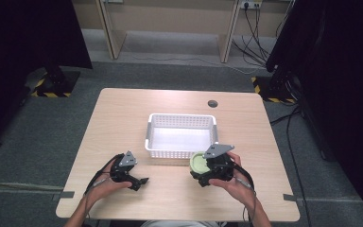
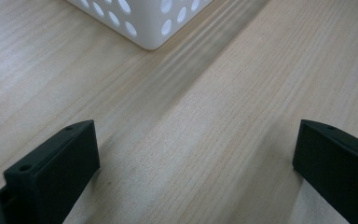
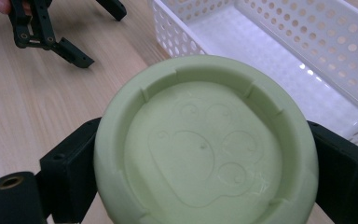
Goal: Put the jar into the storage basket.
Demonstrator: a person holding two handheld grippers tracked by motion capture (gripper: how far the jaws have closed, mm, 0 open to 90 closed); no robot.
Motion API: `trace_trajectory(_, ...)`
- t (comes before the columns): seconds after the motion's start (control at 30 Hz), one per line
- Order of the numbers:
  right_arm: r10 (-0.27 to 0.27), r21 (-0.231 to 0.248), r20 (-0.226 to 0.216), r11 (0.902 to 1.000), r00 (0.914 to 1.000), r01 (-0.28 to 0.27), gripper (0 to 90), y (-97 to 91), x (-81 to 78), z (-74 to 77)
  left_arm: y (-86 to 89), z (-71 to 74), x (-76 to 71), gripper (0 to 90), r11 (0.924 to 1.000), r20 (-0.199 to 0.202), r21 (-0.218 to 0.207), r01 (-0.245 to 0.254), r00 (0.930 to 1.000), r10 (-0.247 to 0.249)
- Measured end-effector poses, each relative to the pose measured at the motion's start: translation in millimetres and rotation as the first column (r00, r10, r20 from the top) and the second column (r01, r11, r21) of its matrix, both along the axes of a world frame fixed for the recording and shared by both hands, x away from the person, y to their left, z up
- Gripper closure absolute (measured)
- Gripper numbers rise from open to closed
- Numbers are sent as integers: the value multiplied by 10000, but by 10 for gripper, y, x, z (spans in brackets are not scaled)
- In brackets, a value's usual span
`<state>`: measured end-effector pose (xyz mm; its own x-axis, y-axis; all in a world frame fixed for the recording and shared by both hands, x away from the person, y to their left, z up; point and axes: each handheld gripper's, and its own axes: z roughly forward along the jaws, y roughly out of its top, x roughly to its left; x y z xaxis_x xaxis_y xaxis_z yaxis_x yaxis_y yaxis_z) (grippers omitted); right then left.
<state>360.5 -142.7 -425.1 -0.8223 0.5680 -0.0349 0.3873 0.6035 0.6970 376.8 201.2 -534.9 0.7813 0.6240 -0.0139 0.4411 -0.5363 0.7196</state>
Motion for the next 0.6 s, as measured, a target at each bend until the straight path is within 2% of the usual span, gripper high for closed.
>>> trace_trajectory(0.6,412,-92,-135,9991,9991,-413,106,265,205,179,0,0,0,0,10000,1,-4,-1,10000,1)
